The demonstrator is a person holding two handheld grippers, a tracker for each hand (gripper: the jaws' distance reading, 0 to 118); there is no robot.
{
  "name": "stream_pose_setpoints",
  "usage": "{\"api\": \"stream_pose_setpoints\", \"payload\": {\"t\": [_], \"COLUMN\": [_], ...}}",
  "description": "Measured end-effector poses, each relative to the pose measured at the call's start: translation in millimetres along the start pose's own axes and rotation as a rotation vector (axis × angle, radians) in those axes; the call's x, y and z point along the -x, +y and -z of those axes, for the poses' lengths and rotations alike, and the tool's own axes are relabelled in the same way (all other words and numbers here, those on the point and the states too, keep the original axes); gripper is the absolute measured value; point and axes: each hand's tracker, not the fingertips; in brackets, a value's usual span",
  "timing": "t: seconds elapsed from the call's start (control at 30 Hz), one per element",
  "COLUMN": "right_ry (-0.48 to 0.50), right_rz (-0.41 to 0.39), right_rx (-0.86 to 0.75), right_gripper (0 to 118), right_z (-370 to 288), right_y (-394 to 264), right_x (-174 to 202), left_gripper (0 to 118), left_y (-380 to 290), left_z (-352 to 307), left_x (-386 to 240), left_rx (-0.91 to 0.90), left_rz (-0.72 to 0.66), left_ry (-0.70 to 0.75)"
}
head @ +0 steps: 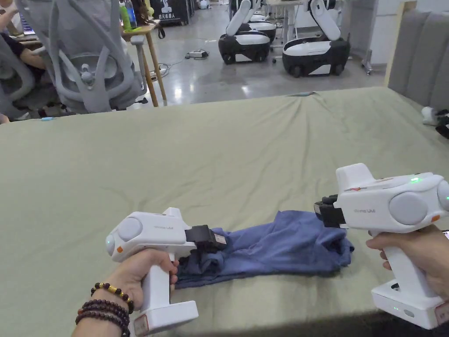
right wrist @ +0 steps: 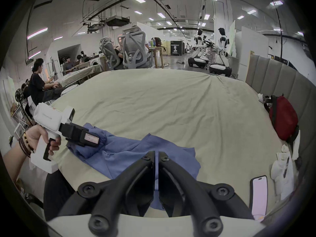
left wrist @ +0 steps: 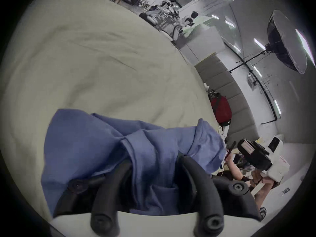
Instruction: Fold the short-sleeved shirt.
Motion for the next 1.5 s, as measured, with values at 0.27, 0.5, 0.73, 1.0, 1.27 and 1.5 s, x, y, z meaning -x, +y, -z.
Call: {"api": "stream_pose_setpoints", "payload": {"t": [0.27, 0.5, 0.73, 1.0, 1.27, 1.5], "right_ry": [0.017, 0.060, 0.072, 0.056, 0.021, 0.005], "right_rz": [-0.009, -0.017, -0.018, -0.009, 0.018, 0.004], "right_rx": [-0.007, -0.014, -0.014, -0.006, 0.001, 0.003], "right_gripper": [5, 5, 5, 5, 5, 5], "right_z": [4, 8, 7, -6, -9, -9], "right_y": [1, -1, -2, -11, -15, -5], "right_x": [7, 18, 22, 10, -8, -3], "left_gripper": [118, 0, 0, 0, 0, 0], "left_y": [20, 1, -7, -1, -41, -17], "left_z": [-83, -104, -57, 19, 80, 26], "left_x": [8, 35, 38, -4, -77, -80], "left_rx": [-0.290, -0.246, -0.111, 0.004, 0.095, -0.033], "left_rz": [0.004, 0.073, 0.148, 0.139, 0.158, 0.156], "left_ry": [-0.176, 0.008, -0.043, -0.089, -0.126, -0.177]}}
